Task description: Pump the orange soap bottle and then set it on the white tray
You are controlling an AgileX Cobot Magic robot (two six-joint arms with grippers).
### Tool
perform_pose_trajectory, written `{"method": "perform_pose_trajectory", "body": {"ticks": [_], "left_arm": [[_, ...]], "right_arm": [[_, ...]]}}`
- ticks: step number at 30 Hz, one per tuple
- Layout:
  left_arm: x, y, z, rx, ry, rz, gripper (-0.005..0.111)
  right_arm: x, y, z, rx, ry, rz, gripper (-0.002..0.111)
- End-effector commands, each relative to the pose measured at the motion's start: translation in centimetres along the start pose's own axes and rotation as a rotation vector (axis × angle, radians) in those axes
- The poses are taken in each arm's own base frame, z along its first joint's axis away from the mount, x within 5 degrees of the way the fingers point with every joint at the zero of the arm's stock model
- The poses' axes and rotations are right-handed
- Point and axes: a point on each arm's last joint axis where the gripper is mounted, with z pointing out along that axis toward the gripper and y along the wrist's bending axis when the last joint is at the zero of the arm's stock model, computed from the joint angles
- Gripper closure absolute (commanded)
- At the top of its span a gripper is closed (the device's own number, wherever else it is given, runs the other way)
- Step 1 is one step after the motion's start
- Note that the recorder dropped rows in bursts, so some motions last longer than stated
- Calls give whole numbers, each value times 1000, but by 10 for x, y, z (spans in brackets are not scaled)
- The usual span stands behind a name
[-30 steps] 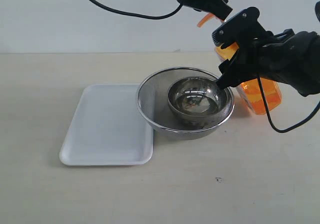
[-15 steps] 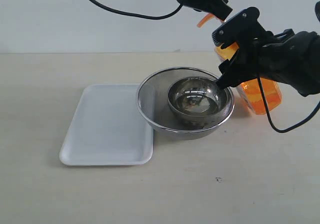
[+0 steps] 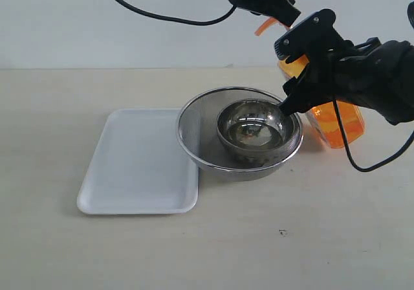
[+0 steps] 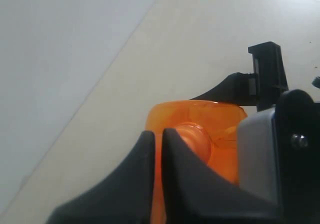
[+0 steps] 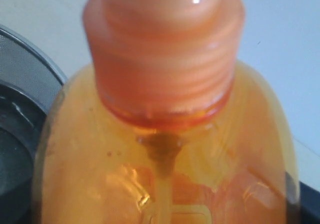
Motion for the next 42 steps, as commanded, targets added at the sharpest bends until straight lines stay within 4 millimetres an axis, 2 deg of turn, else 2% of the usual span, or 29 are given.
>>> {"method": "perform_pose_trajectory", "body": {"ticks": [1, 31, 37, 42], "left_arm": [[34, -21, 32, 131, 172, -9, 102], [31, -20, 30, 119, 160, -5, 102], [-6, -12, -18, 4, 60, 74, 102], [-22, 6, -60, -87, 14, 62, 102]], "right_arm": [[7, 16, 1, -126, 52, 37, 108], [7, 16, 1, -126, 52, 35, 108], [7, 16, 1, -126, 52, 35, 108], [7, 16, 1, -126, 52, 35, 108]]}}
